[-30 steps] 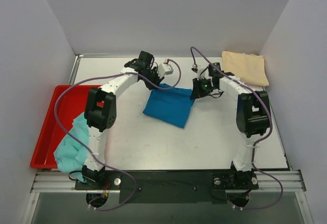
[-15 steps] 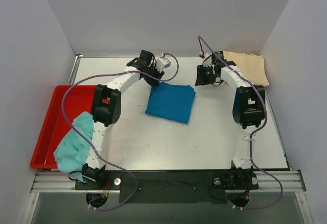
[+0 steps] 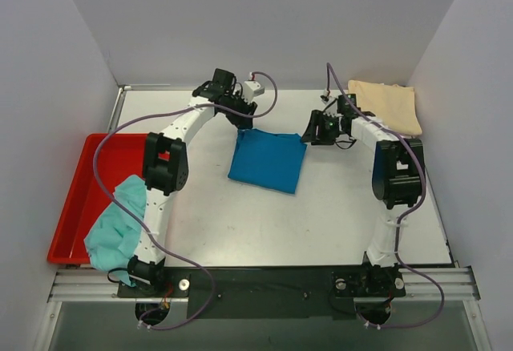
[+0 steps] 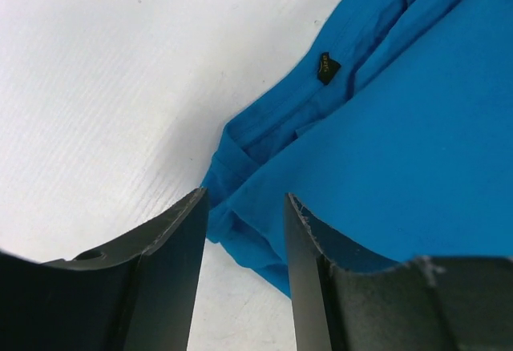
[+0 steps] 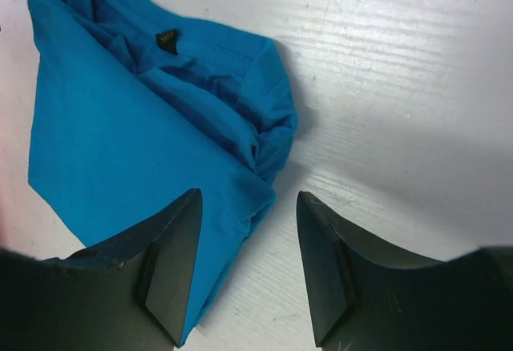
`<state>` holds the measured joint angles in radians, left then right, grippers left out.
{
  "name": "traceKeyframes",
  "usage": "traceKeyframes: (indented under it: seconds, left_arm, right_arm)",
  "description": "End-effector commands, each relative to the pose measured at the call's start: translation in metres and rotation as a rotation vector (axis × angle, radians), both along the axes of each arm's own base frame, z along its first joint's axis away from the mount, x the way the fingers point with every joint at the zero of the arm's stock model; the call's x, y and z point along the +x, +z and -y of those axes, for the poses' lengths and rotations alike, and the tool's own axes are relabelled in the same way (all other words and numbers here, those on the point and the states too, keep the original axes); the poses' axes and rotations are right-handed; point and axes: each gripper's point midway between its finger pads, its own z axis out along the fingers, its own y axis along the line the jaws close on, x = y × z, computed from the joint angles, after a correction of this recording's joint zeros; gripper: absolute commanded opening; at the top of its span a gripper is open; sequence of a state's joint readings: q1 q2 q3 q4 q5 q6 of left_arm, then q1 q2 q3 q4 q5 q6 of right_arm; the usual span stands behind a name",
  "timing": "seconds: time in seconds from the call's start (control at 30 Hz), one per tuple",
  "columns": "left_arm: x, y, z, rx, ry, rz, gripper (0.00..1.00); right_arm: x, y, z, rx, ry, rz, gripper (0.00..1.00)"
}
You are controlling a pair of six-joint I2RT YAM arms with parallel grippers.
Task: Fold and stack the t-shirts
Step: Fold the long partially folded tshirt into a neat square, then put the neatly folded tshirt into the corner of the board with the right arm
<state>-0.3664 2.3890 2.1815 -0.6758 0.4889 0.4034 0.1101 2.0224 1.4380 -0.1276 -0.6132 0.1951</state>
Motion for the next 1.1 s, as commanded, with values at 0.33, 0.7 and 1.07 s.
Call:
traceKeyframes:
  seconds: [0.33,0.7,1.07]
  left_arm:
    - [-0.001,-0.023,0.008,-0.011,-0.015,-0.084,0.46]
    - [-0.003,-0.010,0.010,-0.030,-0.025,-0.070,0.06]
    - [-0.020,0.030,-0.005,-0.051,-0.033,-0.008,0.00]
  right_arm:
    - [-0.008,-0.017,-0.025,0.099,0.027,-0.107,0.36]
    - [-0.008,-0.005,-0.021,0.040,0.049,-0.082,0.00]
    - [-0.004,0.040,-0.034,-0.021,0.149,0.060,0.00]
